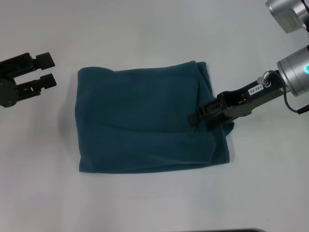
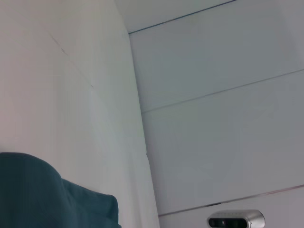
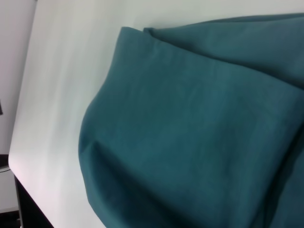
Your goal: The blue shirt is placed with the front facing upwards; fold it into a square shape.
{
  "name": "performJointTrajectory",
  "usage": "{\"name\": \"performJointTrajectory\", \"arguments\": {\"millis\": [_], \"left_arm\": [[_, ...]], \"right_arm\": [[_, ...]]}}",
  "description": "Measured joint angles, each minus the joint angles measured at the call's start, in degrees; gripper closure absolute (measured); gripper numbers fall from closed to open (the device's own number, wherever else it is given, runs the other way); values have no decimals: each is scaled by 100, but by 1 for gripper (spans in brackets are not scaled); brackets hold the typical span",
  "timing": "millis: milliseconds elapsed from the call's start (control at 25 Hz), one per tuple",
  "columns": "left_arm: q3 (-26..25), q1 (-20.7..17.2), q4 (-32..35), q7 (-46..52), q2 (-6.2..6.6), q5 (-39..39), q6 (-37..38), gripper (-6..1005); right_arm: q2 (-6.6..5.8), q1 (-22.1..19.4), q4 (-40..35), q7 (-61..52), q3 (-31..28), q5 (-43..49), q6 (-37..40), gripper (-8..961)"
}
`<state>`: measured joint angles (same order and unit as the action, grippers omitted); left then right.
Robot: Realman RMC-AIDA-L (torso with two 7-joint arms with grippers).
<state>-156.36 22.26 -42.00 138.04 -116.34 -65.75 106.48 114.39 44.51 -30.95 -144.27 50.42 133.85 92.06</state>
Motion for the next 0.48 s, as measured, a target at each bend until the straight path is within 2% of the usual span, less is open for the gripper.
{"name": "performJointTrajectory", "arguments": {"millis": [240, 480], "left_arm": [[0, -6, 15, -9, -10, 0, -86, 265], [13, 14, 16, -11, -19, 0, -124, 264]], "right_arm": [[20, -9, 162, -14, -23, 24, -142, 86], [109, -4, 212, -16, -13, 41, -270, 86]]}}
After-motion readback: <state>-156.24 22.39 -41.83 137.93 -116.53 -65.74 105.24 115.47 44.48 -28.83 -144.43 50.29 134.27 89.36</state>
